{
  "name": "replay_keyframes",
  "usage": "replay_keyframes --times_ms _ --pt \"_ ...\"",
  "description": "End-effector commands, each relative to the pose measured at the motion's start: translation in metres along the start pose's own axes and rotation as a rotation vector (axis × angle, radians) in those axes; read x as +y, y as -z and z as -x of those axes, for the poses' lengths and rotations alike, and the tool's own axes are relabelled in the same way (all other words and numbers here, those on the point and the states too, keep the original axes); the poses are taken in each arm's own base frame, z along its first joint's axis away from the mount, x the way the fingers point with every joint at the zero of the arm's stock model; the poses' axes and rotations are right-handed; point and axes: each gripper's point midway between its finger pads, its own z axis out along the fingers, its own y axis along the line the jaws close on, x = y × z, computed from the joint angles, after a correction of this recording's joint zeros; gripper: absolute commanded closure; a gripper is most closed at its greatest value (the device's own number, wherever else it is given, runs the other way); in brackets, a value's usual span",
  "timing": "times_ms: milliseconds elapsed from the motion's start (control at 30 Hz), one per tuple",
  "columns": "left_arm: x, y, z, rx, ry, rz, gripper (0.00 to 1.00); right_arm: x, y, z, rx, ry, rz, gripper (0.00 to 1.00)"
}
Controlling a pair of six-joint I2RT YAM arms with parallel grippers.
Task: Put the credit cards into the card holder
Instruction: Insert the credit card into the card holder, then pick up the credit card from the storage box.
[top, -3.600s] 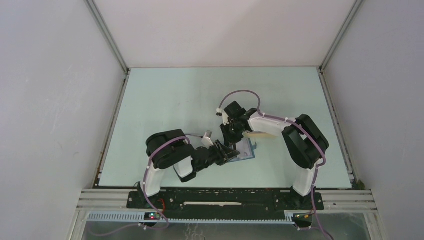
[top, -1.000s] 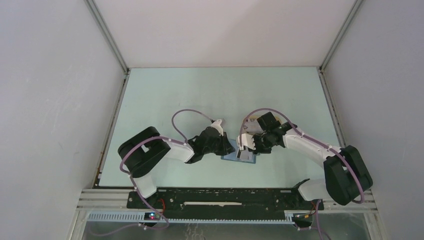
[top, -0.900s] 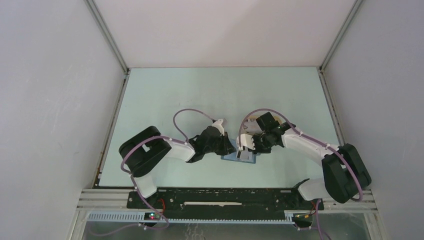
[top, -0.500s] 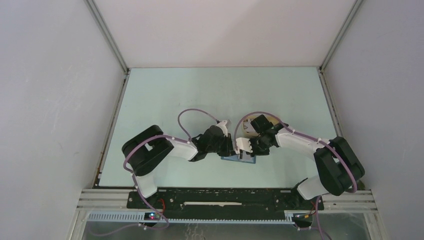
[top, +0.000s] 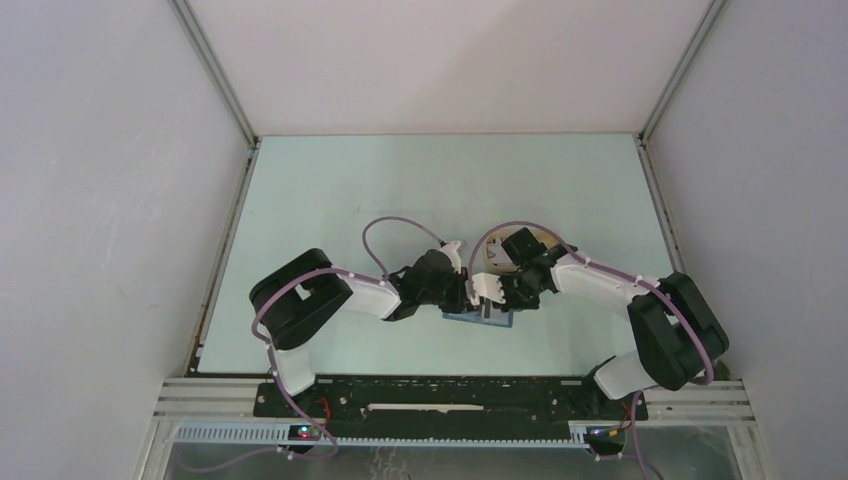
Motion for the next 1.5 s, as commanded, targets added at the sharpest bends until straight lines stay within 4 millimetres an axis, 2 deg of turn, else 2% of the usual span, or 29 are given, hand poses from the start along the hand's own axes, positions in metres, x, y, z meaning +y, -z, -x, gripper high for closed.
replay_keyframes --times_ms 0,133,300,467,533,567,600,633,667,800,933,967,1033,1100,1200,1267,1367,1467 --pt "-0.017 -0.007 0.009 -0.015 -0.014 -0.05 0.88 -0.01 0.02 0.014 -0.086 -0.018 -0.043 0.83" --pt "-0.012 0.0 0.015 -0.044 -0.014 -0.039 0.84 -0.014 0.046 0.013 -0.143 -0.037 -0.1 0.78" --pt "-0.014 0.007 0.022 -0.065 -0.031 -0.043 0.79 -0.016 0.079 0.021 -0.246 -0.056 -0.177 0.73" --pt "-0.014 0.025 0.035 -0.129 -0.068 -0.031 0.77 -0.053 0.139 0.027 -0.344 -0.253 -0.424 0.71" --pt "-0.016 0.038 0.044 -0.179 -0.101 -0.029 0.76 -0.06 0.161 0.032 -0.439 -0.37 -0.465 0.61" --pt "-0.019 0.045 0.051 -0.21 -0.123 -0.031 0.75 -0.064 0.17 0.034 -0.494 -0.456 -0.481 0.53" --pt "-0.021 0.054 0.058 -0.247 -0.146 -0.033 0.73 -0.069 0.177 0.034 -0.535 -0.553 -0.5 0.39" --pt "-0.026 0.063 0.067 -0.288 -0.177 -0.035 0.72 -0.073 0.182 0.036 -0.578 -0.627 -0.501 0.33" --pt "-0.032 0.074 0.077 -0.328 -0.215 -0.038 0.7 -0.074 0.185 0.041 -0.615 -0.663 -0.465 0.32" --pt "-0.06 0.122 0.119 -0.519 -0.388 -0.038 0.6 -0.076 0.184 0.056 -0.731 -0.805 -0.246 0.31" --pt "-0.081 0.173 0.163 -0.761 -0.516 0.002 0.46 -0.09 0.182 0.048 -0.833 -0.985 -0.131 0.3" --pt "-0.085 0.185 0.173 -0.82 -0.536 0.016 0.38 -0.092 0.179 0.048 -0.849 -1.021 -0.095 0.3" --pt "-0.092 0.205 0.192 -0.928 -0.566 0.038 0.2 -0.1 0.172 0.033 -0.853 -1.098 -0.077 0.3" --pt "-0.097 0.218 0.21 -1.001 -0.58 0.052 0.02 -0.106 0.164 0.022 -0.836 -1.15 -0.075 0.3" --pt "-0.106 0.213 0.23 -0.997 -0.597 -0.006 0.0 -0.112 0.152 0.011 -0.825 -1.187 -0.061 0.3" --pt "-0.111 0.195 0.237 -0.927 -0.59 -0.083 0.0 -0.115 0.144 0.005 -0.807 -1.205 -0.045 0.29" --pt "-0.115 0.167 0.236 -0.802 -0.581 -0.198 0.0 -0.12 0.13 -0.005 -0.766 -1.245 -0.011 0.28" --pt "-0.103 0.138 0.223 -0.685 -0.559 -0.251 0.0 -0.126 0.116 -0.02 -0.71 -1.307 -0.013 0.28"
